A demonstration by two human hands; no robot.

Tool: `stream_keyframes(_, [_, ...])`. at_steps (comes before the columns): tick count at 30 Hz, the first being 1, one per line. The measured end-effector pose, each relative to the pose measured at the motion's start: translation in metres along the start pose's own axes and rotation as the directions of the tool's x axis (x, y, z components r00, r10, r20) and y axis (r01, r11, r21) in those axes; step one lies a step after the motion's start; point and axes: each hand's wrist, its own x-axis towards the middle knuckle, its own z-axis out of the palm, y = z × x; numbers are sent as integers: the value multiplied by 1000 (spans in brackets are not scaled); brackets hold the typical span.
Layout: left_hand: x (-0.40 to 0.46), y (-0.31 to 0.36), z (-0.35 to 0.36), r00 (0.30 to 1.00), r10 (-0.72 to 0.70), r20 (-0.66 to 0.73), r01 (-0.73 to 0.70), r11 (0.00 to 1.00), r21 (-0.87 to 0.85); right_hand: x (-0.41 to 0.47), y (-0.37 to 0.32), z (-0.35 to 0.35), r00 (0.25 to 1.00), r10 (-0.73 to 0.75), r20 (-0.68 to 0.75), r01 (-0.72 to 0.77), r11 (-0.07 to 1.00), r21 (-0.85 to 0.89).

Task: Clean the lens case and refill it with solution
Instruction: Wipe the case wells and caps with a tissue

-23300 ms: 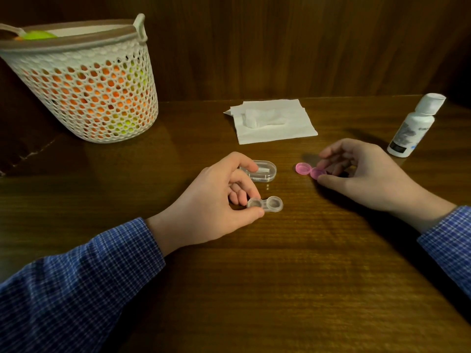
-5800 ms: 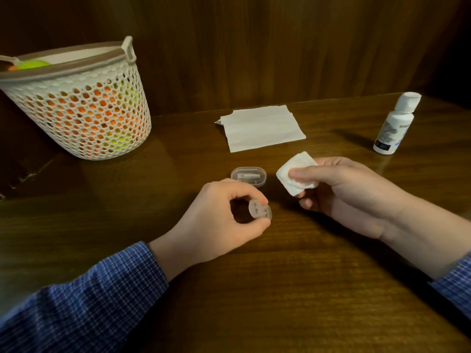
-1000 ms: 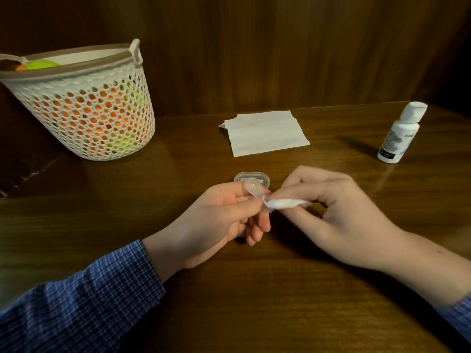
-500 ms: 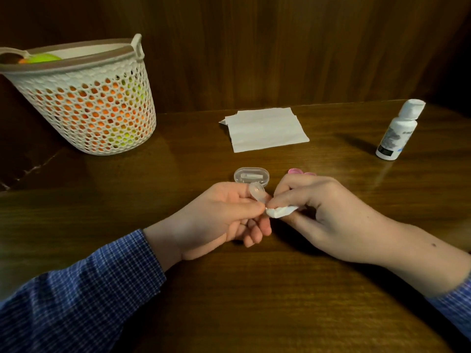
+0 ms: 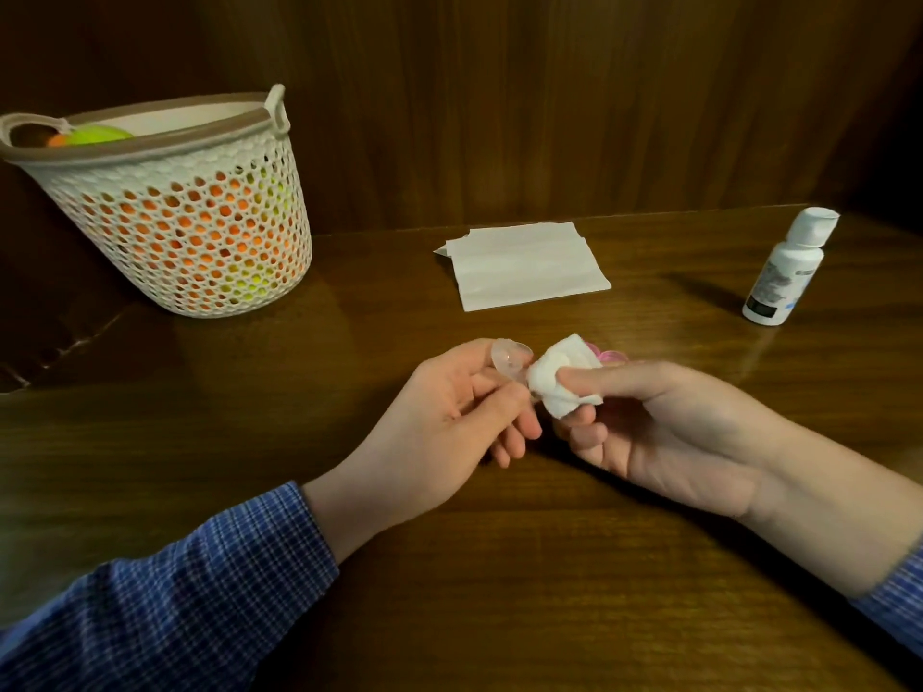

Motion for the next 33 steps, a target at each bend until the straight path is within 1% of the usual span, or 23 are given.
stream_keyframes(1, [0, 0, -1, 1000, -27, 11, 28, 998, -63, -1, -1, 0, 998, -61, 4, 61, 992, -111])
stream_keyframes(2, [0, 0, -1, 998, -53, 28, 57, 989, -136, -3, 0, -1, 983, -182, 25, 178, 913, -367])
stream_keyframes(3, [0, 0, -1, 996, -75, 50, 84, 975, -208, -7, 1, -2, 932, -352, 82, 316, 685, -656])
stream_keyframes(4, [0, 0, 0, 993, -94, 72, 110, 957, -270, -9, 3, -3, 843, -501, 197, 410, 362, -837])
stream_keyframes(5, [-1, 0, 0, 989, -112, 94, 137, 937, -320, -10, 5, -4, 742, -575, 345, 478, 93, -874])
stream_keyframes(6, [0, 1, 0, 984, -132, 120, 168, 917, -363, -10, 7, -4, 678, -576, 456, 519, -64, -852])
stream_keyframes(8, [1, 2, -1, 969, -174, 174, 234, 875, -423, -9, 12, -4, 610, -536, 584, 549, -247, -799])
stream_keyframes(10, [2, 2, -4, 954, -201, 225, 284, 847, -448, -7, 14, -4, 627, -504, 594, 535, -275, -799])
stream_keyframes(12, [2, 1, -4, 950, -193, 244, 285, 854, -434, -7, 13, -5, 668, -485, 565, 528, -227, -819])
stream_keyframes(15, [0, -1, -1, 966, -160, 203, 226, 901, -369, -8, 12, -2, 732, -476, 487, 512, -87, -854])
stream_keyframes(17, [-1, -2, 1, 976, -140, 166, 187, 931, -312, -7, 8, -5, 801, -438, 408, 471, 39, -882])
stream_keyframes(18, [-2, -2, 2, 979, -131, 156, 172, 942, -288, -7, 6, -6, 840, -399, 367, 452, 141, -881])
stream_keyframes(19, [-2, -2, 2, 980, -124, 154, 163, 949, -270, -7, 4, -8, 881, -350, 319, 424, 283, -860])
stream_keyframes(21, [-2, -2, 1, 978, -129, 166, 171, 947, -272, -6, 1, -7, 957, -211, 197, 289, 683, -671])
stream_keyframes(22, [-1, -1, 0, 974, -142, 175, 190, 935, -301, -4, -1, -8, 975, -164, 153, 222, 805, -550])
stream_keyframes(23, [0, -1, 0, 969, -160, 187, 216, 917, -335, -4, -2, -9, 977, -156, 145, 207, 853, -478])
stream_keyframes(24, [1, 0, -1, 962, -179, 204, 244, 898, -366, -3, -3, -10, 963, -213, 164, 268, 814, -515])
stream_keyframes(25, [2, 0, -2, 955, -192, 226, 269, 882, -388, -4, -4, -11, 921, -323, 216, 382, 654, -652])
stream_keyframes(26, [2, 0, -3, 947, -201, 252, 292, 866, -406, -7, -3, -11, 842, -437, 315, 488, 373, -789])
stream_keyframes(27, [3, 1, -4, 936, -211, 282, 318, 850, -419, -9, -3, -10, 752, -491, 440, 546, 90, -833])
stream_keyframes(28, [4, 1, -6, 923, -222, 314, 347, 833, -431, -11, -2, -10, 686, -479, 548, 582, -91, -808])
stream_keyframes(30, [5, 2, -9, 896, -230, 380, 396, 801, -448, -14, 0, -9, 657, -400, 640, 604, -230, -763])
stream_keyframes(33, [6, 1, -13, 867, -225, 444, 431, 786, -444, -12, 2, -8, 676, -338, 654, 579, -305, -756])
